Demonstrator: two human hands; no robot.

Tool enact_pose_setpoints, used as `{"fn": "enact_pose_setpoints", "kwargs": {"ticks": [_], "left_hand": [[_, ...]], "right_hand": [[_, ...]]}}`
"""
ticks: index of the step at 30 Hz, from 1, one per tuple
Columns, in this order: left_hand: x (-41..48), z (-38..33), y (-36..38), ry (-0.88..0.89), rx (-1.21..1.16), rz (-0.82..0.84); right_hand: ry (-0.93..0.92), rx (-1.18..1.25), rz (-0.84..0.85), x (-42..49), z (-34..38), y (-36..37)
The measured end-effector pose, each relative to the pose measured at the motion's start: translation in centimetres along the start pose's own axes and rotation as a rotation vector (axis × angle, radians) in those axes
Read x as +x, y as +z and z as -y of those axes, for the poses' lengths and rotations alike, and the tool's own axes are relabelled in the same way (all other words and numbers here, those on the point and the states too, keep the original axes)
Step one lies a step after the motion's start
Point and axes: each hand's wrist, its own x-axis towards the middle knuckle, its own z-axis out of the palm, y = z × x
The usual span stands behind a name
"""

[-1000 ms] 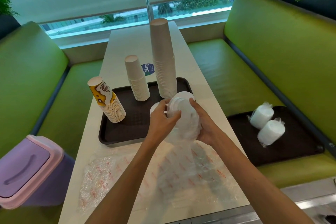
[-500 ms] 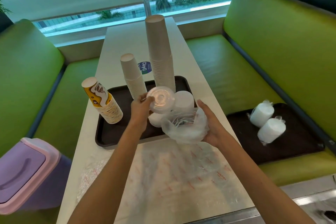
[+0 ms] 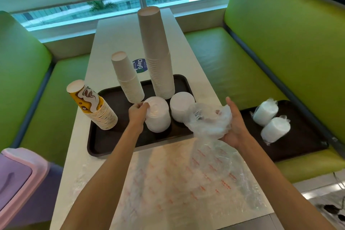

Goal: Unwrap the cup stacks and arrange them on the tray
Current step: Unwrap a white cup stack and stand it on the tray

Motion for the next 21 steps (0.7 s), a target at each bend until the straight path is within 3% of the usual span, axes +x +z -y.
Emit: {"fn": "enact_pose_setpoints", "kwargs": {"ticks": [10,16,19,21], "left_hand": [[0.7,1.6,0.2,0.183,0.417,-0.025],[0.7,1.3,0.4,0.32,0.527,-0.051],[0.2,0.1,0.2,0.438,0.615,0.071],[0.0,-0.6,0.0,0.479,0.828,0.204]], "right_hand": [[-0.001,-0.042,-0.088,1.5,0.0,-0.3],[-0.003,-0.042,-0.096,1.3,0.0,-0.2],[-0.006,-0.021,-0.084,1.2,0.2,-0.1],[-0.005,-0.019,-0.078,1.2,0.3,-0.1]]}}
